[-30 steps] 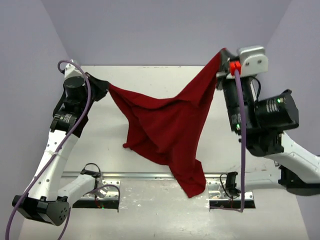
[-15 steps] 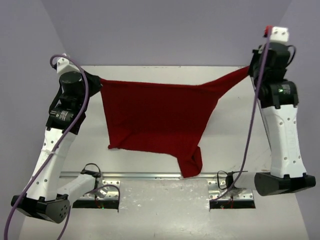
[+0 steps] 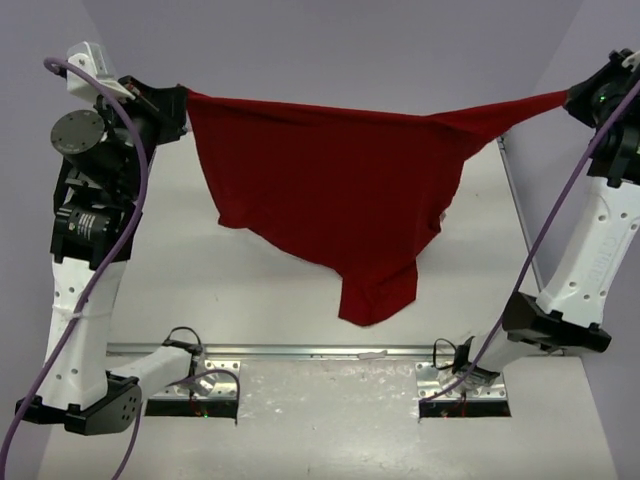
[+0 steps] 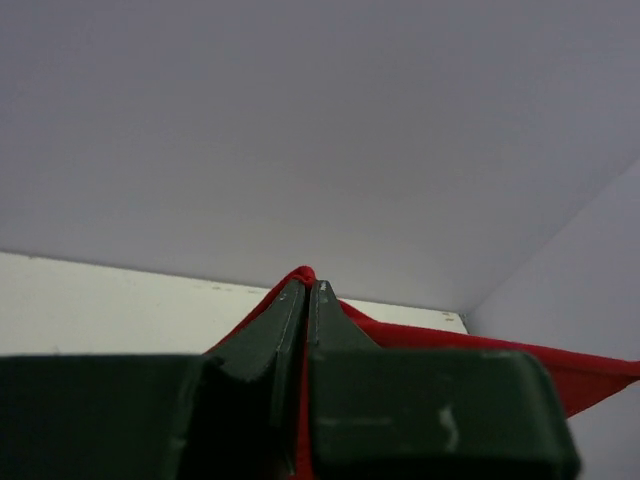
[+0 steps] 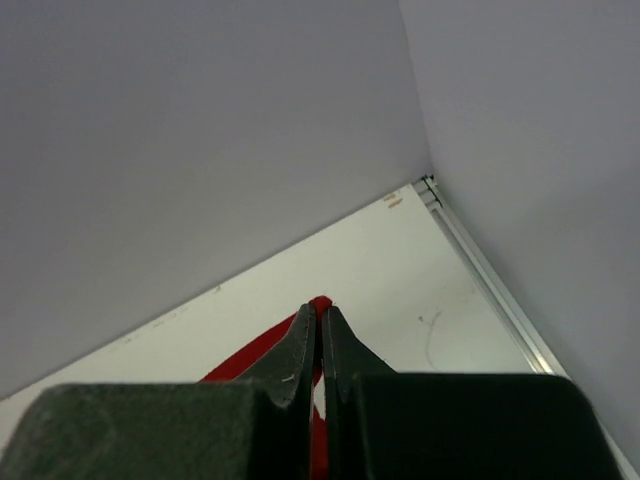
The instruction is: Fold and stack the t-shirts
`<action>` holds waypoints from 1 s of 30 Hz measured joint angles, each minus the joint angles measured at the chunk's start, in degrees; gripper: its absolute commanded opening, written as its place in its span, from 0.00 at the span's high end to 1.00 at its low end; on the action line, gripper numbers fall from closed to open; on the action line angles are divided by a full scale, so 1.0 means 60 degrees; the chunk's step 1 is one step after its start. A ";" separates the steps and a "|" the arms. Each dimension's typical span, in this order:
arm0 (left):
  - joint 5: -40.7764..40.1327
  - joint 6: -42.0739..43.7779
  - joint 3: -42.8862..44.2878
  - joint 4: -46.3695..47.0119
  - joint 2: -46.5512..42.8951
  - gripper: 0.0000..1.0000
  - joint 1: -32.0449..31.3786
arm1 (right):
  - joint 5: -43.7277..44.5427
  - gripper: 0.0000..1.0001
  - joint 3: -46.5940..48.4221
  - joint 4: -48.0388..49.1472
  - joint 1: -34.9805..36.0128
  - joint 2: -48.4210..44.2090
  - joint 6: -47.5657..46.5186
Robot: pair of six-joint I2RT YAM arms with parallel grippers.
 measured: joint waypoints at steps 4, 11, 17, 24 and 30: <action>0.0670 0.0306 0.0583 0.0015 -0.0084 1.00 -0.0004 | -0.0251 0.99 0.0729 -0.0047 -0.0295 -0.0277 0.0164; 0.1654 0.0481 0.0743 -0.0076 -0.0805 1.00 -0.0004 | -0.0215 0.99 0.1373 0.0098 -0.0284 -0.1778 0.0117; 0.2466 0.0474 0.1519 -0.0270 -0.1260 1.00 -0.0004 | 0.0663 0.99 0.1464 0.0492 0.0590 -0.3169 -0.0342; 0.2703 0.0186 0.1942 -0.0397 -0.1931 1.00 0.0015 | 0.3264 0.99 0.0397 0.1599 0.5085 -0.4765 -0.2433; 0.2903 -0.0197 0.0889 0.0215 -0.1978 1.00 0.0015 | 0.5737 0.99 -0.0361 0.3483 0.8349 -0.4473 -0.5202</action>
